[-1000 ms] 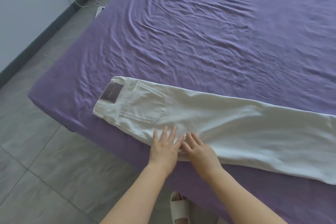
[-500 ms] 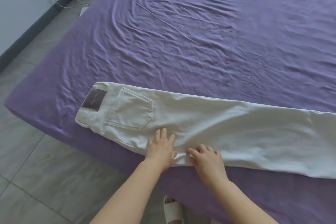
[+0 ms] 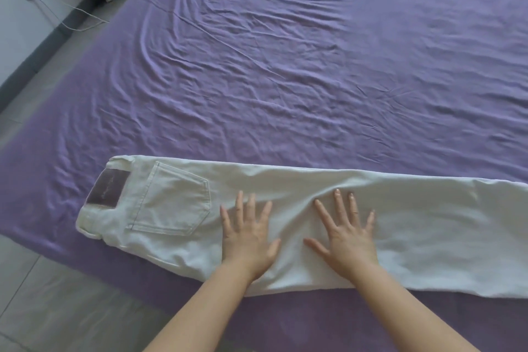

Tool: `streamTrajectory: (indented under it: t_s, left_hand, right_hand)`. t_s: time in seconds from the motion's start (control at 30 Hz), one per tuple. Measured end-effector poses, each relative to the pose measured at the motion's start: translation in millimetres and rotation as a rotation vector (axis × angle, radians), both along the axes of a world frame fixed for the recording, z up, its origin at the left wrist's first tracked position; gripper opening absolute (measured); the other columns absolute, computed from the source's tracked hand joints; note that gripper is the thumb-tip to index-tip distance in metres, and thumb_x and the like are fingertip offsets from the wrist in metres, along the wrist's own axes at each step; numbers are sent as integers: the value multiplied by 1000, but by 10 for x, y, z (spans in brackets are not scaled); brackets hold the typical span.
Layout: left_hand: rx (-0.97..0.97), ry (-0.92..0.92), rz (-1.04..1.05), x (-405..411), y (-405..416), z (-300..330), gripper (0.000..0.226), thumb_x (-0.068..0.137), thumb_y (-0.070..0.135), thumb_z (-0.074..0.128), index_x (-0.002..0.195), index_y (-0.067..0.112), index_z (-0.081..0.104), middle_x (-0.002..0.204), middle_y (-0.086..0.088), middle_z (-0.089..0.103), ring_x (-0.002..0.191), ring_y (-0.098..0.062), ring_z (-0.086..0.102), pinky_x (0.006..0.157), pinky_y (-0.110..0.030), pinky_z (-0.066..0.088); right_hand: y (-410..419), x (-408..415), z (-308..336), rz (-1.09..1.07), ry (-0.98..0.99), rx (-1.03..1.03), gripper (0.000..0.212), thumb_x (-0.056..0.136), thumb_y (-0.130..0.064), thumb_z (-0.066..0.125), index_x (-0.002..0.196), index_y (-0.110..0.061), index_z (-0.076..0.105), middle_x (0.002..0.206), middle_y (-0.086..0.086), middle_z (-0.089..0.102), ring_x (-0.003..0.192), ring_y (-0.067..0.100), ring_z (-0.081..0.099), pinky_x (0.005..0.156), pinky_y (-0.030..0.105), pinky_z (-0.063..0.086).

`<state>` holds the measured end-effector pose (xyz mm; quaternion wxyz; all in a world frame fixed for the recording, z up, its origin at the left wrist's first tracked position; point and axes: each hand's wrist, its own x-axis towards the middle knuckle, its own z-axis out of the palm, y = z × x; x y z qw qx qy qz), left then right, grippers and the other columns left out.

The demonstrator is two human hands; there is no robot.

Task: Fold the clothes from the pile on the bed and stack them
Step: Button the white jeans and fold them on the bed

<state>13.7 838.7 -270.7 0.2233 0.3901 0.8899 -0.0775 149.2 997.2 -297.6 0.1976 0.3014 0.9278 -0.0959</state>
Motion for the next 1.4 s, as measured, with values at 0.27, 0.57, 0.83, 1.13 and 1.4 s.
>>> streamTrajectory:
  t_s: [0.27,0.57,0.83,1.13,1.4]
  left_hand:
    - [-152,-169,-115,-174,670,-113,121,63,80,57,141,41,-27,151,5,-35,138,-34,-32,103,-73,-5]
    - [16,56,-250,70,890,-34,97,80,73,42,147,33,-16,156,-7,-25,131,-29,-43,109,-60,-16]
    - [-91,-151,-366,557,1621,-113,119,64,78,57,145,38,-21,149,-4,-40,136,-33,-36,103,-71,-8]
    - [1,-155,-406,1203,1805,-102,105,75,74,47,149,30,-13,153,-8,-30,136,-28,-36,106,-62,-21]
    - [145,-47,-442,1732,1596,-213,75,82,69,28,143,25,35,152,-11,28,143,-32,9,105,-57,16]
  right_hand:
    - [479,-31,-34,68,-77,-74,99,62,-91,23,128,-47,-37,147,-5,-37,138,27,-31,104,69,-1]
    - [885,348,11,-30,-21,1,101,62,-91,19,139,-41,-24,142,-6,-39,132,23,-40,106,65,-9]
    - [1416,752,17,-67,-131,-34,102,57,-94,23,122,-49,-42,136,-6,-47,139,25,-30,107,65,0]
    - [1254,1159,20,-41,-124,-77,106,67,-86,33,135,-38,-32,145,2,-38,135,30,-36,107,62,-11]
    - [1608,1895,74,-62,-60,46,82,77,-75,-13,145,-35,8,155,3,6,142,29,1,110,60,7]
